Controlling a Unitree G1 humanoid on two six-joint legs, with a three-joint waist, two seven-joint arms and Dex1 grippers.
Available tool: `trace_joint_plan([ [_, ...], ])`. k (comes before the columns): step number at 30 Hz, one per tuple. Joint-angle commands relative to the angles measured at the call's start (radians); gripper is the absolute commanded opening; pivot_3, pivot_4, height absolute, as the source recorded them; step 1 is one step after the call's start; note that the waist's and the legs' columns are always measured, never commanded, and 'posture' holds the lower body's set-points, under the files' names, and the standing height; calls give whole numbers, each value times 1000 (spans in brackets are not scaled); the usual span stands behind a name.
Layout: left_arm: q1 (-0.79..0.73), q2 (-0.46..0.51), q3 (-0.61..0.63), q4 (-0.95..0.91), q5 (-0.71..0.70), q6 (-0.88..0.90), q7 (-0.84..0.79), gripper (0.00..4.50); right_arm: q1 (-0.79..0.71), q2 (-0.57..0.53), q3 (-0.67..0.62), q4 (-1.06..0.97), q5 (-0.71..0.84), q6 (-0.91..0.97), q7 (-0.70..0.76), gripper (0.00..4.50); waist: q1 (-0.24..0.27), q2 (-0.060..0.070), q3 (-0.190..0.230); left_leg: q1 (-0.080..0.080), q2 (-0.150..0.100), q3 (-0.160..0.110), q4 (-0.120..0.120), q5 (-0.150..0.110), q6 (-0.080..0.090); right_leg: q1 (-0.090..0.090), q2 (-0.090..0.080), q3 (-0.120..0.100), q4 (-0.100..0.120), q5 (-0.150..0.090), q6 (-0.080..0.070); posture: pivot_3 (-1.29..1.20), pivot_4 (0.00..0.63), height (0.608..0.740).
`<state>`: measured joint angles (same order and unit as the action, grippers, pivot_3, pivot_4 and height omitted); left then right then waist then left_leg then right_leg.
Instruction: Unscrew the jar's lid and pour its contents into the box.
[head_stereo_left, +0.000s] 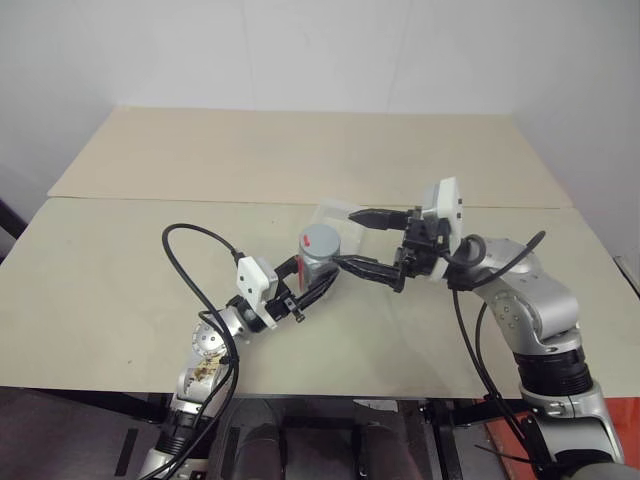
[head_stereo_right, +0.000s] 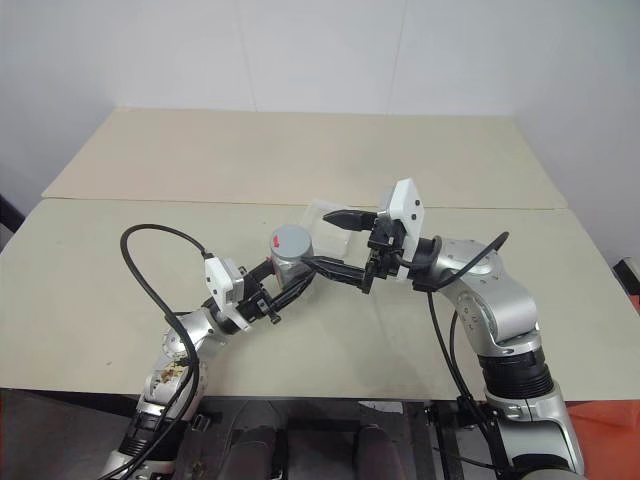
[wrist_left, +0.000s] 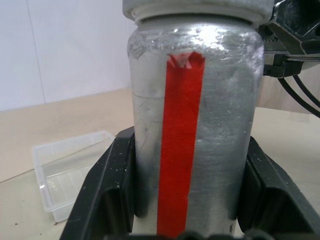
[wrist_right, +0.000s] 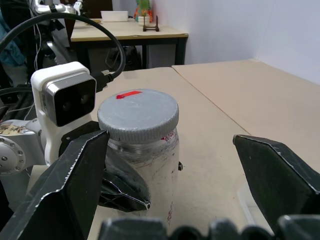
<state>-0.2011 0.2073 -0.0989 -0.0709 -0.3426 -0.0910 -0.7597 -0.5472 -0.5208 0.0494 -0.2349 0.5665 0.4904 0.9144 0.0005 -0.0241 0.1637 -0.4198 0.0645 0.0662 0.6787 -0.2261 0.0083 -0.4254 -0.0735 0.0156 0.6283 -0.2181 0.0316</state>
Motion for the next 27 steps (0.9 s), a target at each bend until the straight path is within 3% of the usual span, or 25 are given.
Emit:
trace_joint_plan([
  [1, -18, -2, 4, -19, -12, -29, -12, 2137, -20, -10, -42, 9, -11, -23, -14, 4500, 0, 0, 0, 0, 0, 0, 0, 0, 0, 0, 0, 0, 0, 0, 0, 0, 150, 740],
  [13, -15, -7, 4, -18, -7, -34, -11, 2137, -30, -15, -47, 35, -39, -32, 0, 4500, 0, 0, 0, 0, 0, 0, 0, 0, 0, 0, 0, 0, 0, 0, 0, 0, 150, 740],
  [20, -14, -5, 5, -11, -5, -38, -12, 2137, 18, -87, -43, -43, 23, 5, 110, 4500, 4, 0, 0, 0, 0, 0, 0, 0, 0, 0, 0, 0, -1, 0, 0, 0, 150, 740],
  [27, -18, -11, -10, -7, 12, -44, -5, 2137, -4, -12, -4, -151, 9, 35, -14, 4500, -3, 0, 0, 0, 0, 0, 0, 0, 0, 0, 0, 0, 0, 0, 0, 0, 150, 740],
])
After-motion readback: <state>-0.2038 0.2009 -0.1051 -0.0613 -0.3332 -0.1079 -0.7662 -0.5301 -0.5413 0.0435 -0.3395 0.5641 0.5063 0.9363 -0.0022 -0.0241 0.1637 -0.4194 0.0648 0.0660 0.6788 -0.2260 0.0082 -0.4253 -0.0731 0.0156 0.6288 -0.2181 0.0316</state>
